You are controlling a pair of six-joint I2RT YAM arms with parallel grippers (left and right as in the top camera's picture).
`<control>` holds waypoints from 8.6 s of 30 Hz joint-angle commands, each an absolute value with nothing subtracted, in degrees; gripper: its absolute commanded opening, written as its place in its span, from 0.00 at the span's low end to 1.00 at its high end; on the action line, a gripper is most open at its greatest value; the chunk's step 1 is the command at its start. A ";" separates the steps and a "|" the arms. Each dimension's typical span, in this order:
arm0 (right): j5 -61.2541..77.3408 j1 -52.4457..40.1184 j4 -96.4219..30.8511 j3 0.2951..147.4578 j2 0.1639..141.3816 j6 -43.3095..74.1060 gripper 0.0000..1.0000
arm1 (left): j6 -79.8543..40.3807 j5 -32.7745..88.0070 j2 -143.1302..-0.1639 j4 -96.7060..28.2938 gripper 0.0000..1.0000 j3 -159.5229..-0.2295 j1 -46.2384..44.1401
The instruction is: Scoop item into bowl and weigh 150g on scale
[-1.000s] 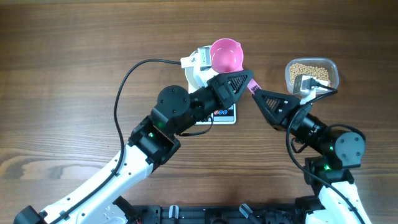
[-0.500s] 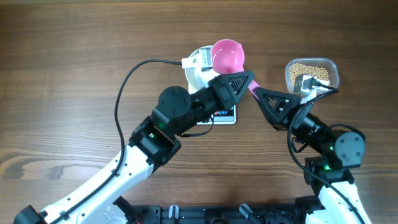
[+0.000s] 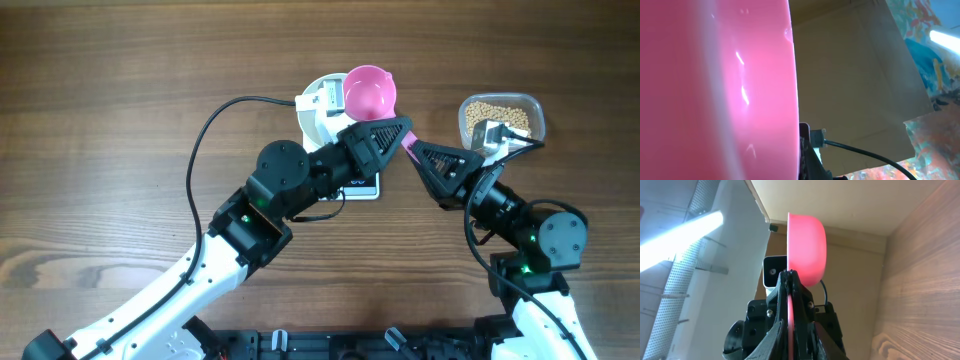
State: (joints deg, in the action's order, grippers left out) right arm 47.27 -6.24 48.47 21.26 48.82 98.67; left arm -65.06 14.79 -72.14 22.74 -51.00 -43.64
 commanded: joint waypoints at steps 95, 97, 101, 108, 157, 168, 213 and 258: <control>25.19 14.63 -76.36 87.66 69.17 5.04 0.05 | -37.91 -8.75 -61.95 -35.77 0.97 -52.69 -44.80; 25.04 14.59 -77.10 87.66 71.05 3.16 0.05 | -37.91 -7.94 -62.41 -35.66 0.92 -52.69 -44.80; 21.58 14.61 -75.75 87.66 72.79 5.67 0.04 | -37.91 -6.22 -62.85 -36.27 0.56 -52.66 -44.80; 19.97 14.59 -74.15 87.64 72.79 5.72 0.04 | -37.93 -5.34 -66.59 -37.10 0.46 -52.62 -44.80; 24.05 10.00 -72.71 87.64 78.83 0.19 0.04 | -32.01 0.16 -96.07 -47.77 0.04 -76.38 -47.59; 21.87 10.02 -68.62 87.64 78.81 0.23 0.04 | -32.38 -10.31 -101.03 -44.58 0.04 -76.23 -46.17; 19.44 10.02 -69.67 87.64 78.94 3.05 0.04 | -29.78 -2.83 -93.54 -30.37 0.04 -63.44 -43.99; 19.25 10.02 -70.11 87.64 79.31 2.96 0.04 | -28.73 -9.91 -106.52 -20.29 0.04 -62.85 -44.36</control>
State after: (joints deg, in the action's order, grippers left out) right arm 20.25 10.26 -70.06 86.52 78.83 2.55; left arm -29.56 -8.78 -105.03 -20.71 -62.63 -44.29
